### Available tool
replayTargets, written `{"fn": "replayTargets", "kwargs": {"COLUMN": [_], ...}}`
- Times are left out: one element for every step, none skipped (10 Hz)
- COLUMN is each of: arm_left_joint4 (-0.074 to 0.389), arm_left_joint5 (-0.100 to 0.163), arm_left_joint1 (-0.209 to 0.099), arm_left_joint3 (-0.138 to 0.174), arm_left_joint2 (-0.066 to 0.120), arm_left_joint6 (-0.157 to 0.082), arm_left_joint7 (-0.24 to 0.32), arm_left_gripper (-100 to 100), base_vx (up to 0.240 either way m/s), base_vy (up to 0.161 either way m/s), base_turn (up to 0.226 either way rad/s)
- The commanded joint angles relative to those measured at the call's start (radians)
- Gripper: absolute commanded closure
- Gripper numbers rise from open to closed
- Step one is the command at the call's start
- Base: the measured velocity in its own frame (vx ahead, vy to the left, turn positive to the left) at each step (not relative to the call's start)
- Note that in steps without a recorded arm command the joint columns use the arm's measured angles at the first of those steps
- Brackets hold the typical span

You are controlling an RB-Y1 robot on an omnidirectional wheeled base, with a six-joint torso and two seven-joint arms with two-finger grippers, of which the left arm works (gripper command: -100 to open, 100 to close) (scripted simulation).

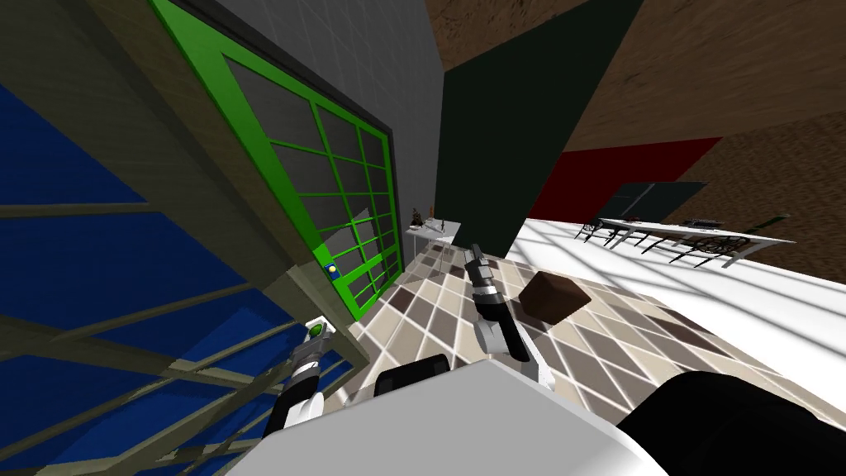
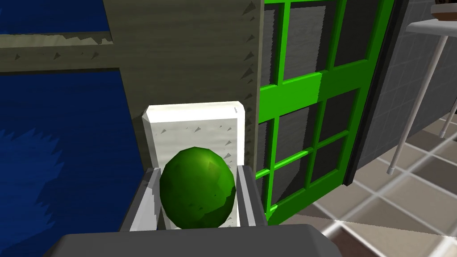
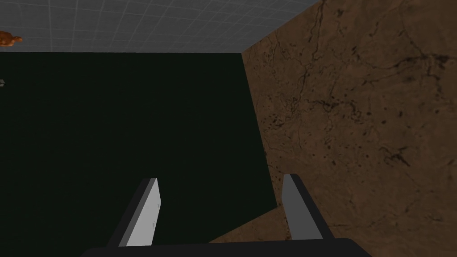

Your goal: Pull the door open

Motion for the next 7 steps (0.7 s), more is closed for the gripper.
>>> {"fn": "replayTargets", "kwargs": {"arm_left_joint4": [-0.009, -0.014, -0.019, -0.026, -0.030, -0.034, -0.036], "arm_left_joint5": [-0.010, -0.017, -0.023, -0.031, -0.035, -0.040, -0.035], "arm_left_joint1": [0.013, 0.017, 0.022, 0.029, 0.032, 0.036, 0.038], "arm_left_joint3": [-0.023, -0.037, -0.050, -0.067, -0.077, -0.086, -0.077], "arm_left_joint2": [0.007, 0.014, 0.020, 0.029, 0.034, 0.039, 0.038], "arm_left_joint6": [-0.001, -0.003, -0.005, -0.007, -0.009, -0.010, -0.003], "arm_left_joint7": [0.024, 0.038, 0.052, 0.071, 0.082, 0.092, 0.081], "arm_left_gripper": [100, 100, 100, 100, 100, 100, 100], "base_vx": [-0.212, -0.232, -0.205, -0.236, -0.236, -0.202, -0.089], "base_vy": [0.010, 0.005, 0.013, 0.020, 0.003, -0.018, -0.009], "base_turn": [-0.076, -0.078, -0.084, -0.097, -0.090, -0.066, -0.008]}}
